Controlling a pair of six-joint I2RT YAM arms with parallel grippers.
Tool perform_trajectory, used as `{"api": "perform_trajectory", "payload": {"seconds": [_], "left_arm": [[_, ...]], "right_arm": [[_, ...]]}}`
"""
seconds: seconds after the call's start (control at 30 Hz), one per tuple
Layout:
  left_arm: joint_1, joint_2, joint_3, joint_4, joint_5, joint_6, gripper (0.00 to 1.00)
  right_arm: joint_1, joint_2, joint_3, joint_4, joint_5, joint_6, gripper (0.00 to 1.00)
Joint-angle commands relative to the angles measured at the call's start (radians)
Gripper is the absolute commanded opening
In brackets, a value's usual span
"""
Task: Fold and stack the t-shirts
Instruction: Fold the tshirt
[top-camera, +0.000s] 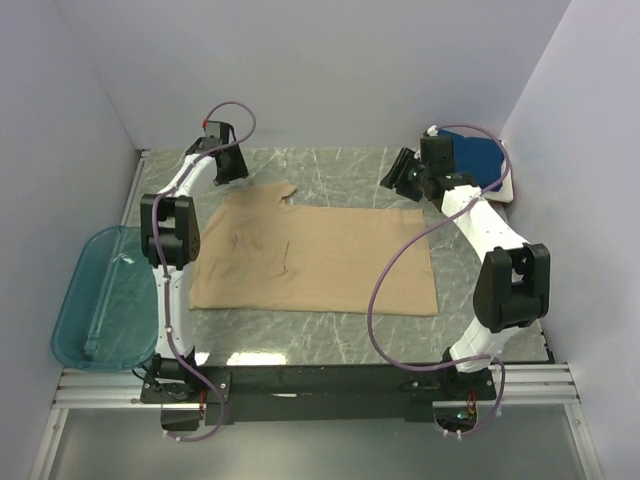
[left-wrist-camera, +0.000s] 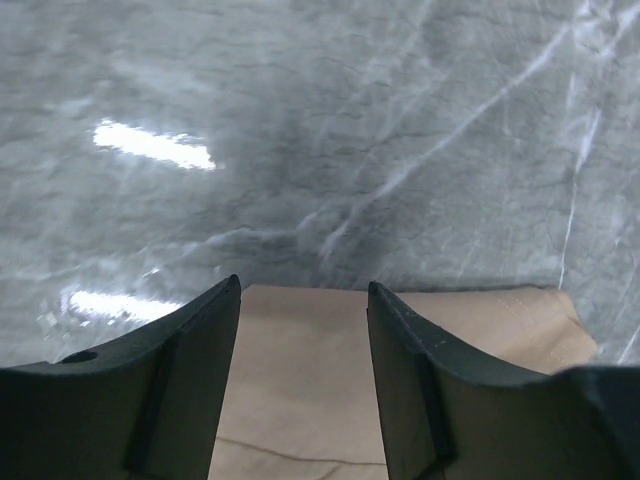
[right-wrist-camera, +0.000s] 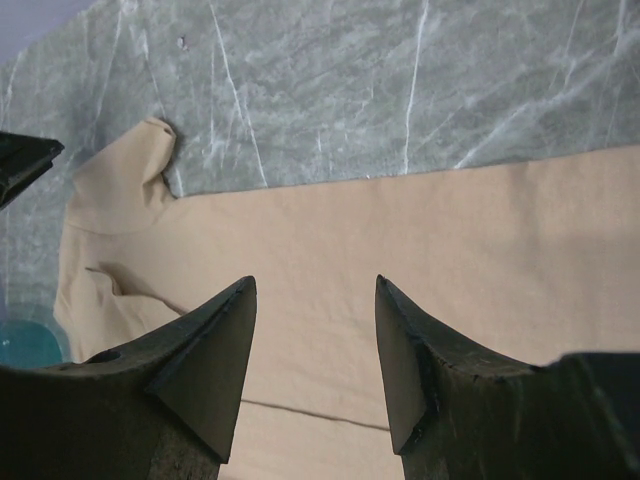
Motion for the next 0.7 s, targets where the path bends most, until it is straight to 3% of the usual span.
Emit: {"api": "perform_trajectory", "payload": {"seconds": [0.0,0.4,0.67], "left_arm": [[0.0,0.035,0.063,0.019,0.117,0.073,0.6],[-0.009,0.079,0.054,0.036,0.229,0.117,0.59],[-0.049,0.082,0.048,0.02,0.17,0.143,0.57]], "right_arm": [[0.003,-0.069,-0.019,0.055,-0.005,-0.009,0.58],[0.021,-0.081,-0.083,0.081,-0.009,-0.015,0.58],[0.023,-0.081,-0.091,0.084,-0.013,-0.018,0.58]]}}
